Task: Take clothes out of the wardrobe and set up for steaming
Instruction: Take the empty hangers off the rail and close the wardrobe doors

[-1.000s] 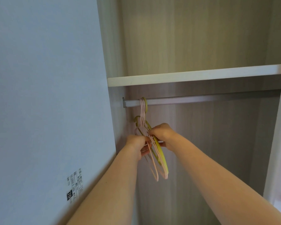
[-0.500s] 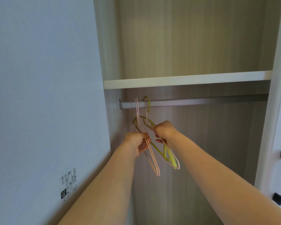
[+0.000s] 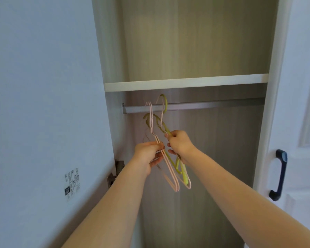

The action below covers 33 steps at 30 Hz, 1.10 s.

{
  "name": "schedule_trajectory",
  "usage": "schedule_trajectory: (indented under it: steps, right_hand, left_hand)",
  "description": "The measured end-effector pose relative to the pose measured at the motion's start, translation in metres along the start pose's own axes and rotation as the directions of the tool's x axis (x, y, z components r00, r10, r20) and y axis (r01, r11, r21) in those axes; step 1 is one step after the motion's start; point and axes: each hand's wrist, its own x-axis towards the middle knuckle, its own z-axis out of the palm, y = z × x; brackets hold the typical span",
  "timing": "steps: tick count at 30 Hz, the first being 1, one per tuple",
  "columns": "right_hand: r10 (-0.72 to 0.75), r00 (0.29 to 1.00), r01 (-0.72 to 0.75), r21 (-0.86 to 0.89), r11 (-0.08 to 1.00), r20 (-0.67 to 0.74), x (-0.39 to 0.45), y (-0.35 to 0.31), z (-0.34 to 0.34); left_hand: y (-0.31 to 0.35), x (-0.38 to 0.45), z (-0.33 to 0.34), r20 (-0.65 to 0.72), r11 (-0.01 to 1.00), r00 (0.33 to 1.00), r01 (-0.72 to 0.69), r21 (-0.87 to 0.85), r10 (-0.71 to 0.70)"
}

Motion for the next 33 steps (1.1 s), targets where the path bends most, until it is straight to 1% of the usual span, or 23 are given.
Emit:
schedule_trajectory:
  steps: [2, 4, 7, 12, 14, 17, 22, 24, 27, 29, 31, 33]
  right_hand:
    - [-0.024, 1.000, 0.024, -0.031, 0.999, -0.011, -0.013, 0.004, -0.008]
    - [-0.007, 1.000, 0.007, -0.021, 1.000, -0.008, -0.030, 0.007, -0.015]
    - [0.033, 0.999, -0.033, 0.022, 0.999, 0.017, -0.066, 0.015, -0.025]
    - [0.142, 0.988, -0.145, 0.056, 0.988, 0.059, -0.132, 0.032, -0.040]
    - [0.172, 0.983, -0.175, 0.055, 0.983, 0.067, -0.155, 0.038, -0.047]
    - [0.221, 0.973, -0.222, 0.004, 0.975, 0.070, -0.193, 0.052, -0.060]
    - [0.249, 0.966, -0.244, -0.075, 0.967, 0.074, -0.252, 0.080, -0.077]
    - [0.264, 0.962, -0.257, -0.093, 0.962, 0.074, -0.273, 0.091, -0.085]
    - [0.257, 0.963, -0.246, -0.125, 0.961, 0.082, -0.301, 0.112, -0.096]
    - [0.254, 0.962, -0.247, -0.072, 0.966, 0.104, -0.317, 0.123, -0.102]
    - [0.257, 0.955, -0.251, -0.061, 0.966, 0.145, -0.332, 0.130, -0.108]
    - [0.259, 0.945, -0.249, -0.075, 0.966, 0.199, -0.346, 0.135, -0.113]
  left_hand:
    - [-0.009, -0.012, 0.002, 0.010, 1.000, 1.000, 0.004, -0.002, -0.004]
    - [-0.019, -0.025, 0.004, 0.005, 1.000, 1.000, -0.004, -0.005, 0.004]
    - [-0.035, -0.044, 0.007, -0.012, 0.999, 0.999, -0.031, 0.010, 0.031]
    - [-0.060, -0.085, 0.010, 0.024, 1.000, 1.000, -0.020, 0.014, 0.019]
    - [-0.070, -0.102, 0.011, 0.014, 1.000, 1.000, -0.019, 0.015, 0.018]
    - [-0.089, -0.137, 0.016, 0.014, 1.000, 1.000, 0.013, 0.019, -0.014]
    - [-0.134, -0.194, 0.019, 0.115, 0.989, 0.983, 0.142, 0.048, -0.146]
    - [-0.150, -0.208, 0.018, 0.128, 0.980, 0.971, 0.197, 0.039, -0.200]
    - [-0.173, -0.223, 0.013, 0.118, 0.952, 0.948, 0.302, -0.038, -0.296]
    - [-0.187, -0.227, 0.009, 0.165, 0.897, 0.906, 0.415, -0.153, -0.391]
    - [-0.197, -0.230, 0.005, 0.265, 0.798, 0.838, 0.539, -0.271, -0.476]
    - [-0.203, -0.233, 0.004, 0.332, 0.726, 0.800, 0.596, -0.344, -0.500]
